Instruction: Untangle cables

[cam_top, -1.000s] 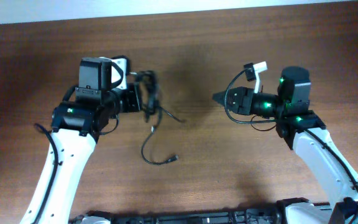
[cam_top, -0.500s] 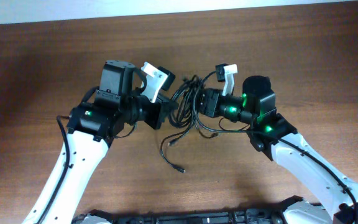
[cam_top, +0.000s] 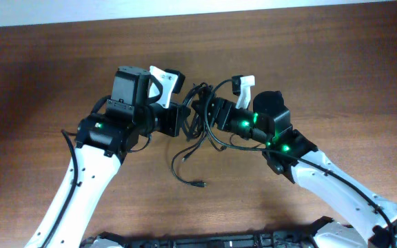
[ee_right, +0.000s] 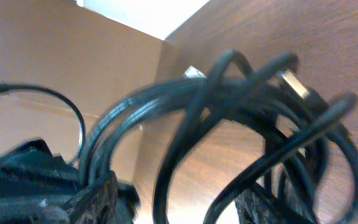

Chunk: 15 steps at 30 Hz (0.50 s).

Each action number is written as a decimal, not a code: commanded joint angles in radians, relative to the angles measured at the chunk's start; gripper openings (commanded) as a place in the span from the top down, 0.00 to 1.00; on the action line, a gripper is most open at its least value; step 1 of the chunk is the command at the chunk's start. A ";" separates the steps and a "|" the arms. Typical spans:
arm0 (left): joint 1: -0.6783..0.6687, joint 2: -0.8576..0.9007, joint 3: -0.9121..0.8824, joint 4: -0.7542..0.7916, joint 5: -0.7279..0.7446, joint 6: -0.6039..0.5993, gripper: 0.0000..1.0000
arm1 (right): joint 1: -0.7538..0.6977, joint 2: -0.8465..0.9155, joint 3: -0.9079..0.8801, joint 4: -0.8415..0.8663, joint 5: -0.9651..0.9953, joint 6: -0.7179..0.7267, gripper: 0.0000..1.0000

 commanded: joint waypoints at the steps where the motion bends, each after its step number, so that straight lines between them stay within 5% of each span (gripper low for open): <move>1: -0.006 -0.006 0.006 0.008 0.100 -0.009 1.00 | 0.007 0.022 0.005 0.035 0.032 0.009 0.58; 2: -0.006 -0.006 0.006 0.008 0.102 -0.009 1.00 | 0.001 0.022 0.005 0.037 0.027 -0.002 0.86; 3: -0.005 -0.008 0.006 0.005 0.101 -0.009 1.00 | -0.052 0.019 0.005 0.023 -0.022 -0.003 0.96; 8: 0.042 -0.016 0.006 -0.130 -0.168 -0.090 1.00 | -0.526 -0.052 0.005 0.023 -0.523 -0.056 0.96; 10: 0.042 -0.016 0.006 -0.192 -0.401 -0.138 1.00 | -0.712 -0.054 0.005 -0.018 -0.550 -0.142 0.96; 11: 0.048 -0.016 0.006 -0.214 -0.536 -0.259 1.00 | -0.785 -0.053 0.005 -0.080 -0.550 -0.158 0.96; 15: 0.098 -0.016 0.006 -0.136 -0.586 -0.372 1.00 | -0.875 -0.053 0.005 -0.397 -0.505 -0.439 0.95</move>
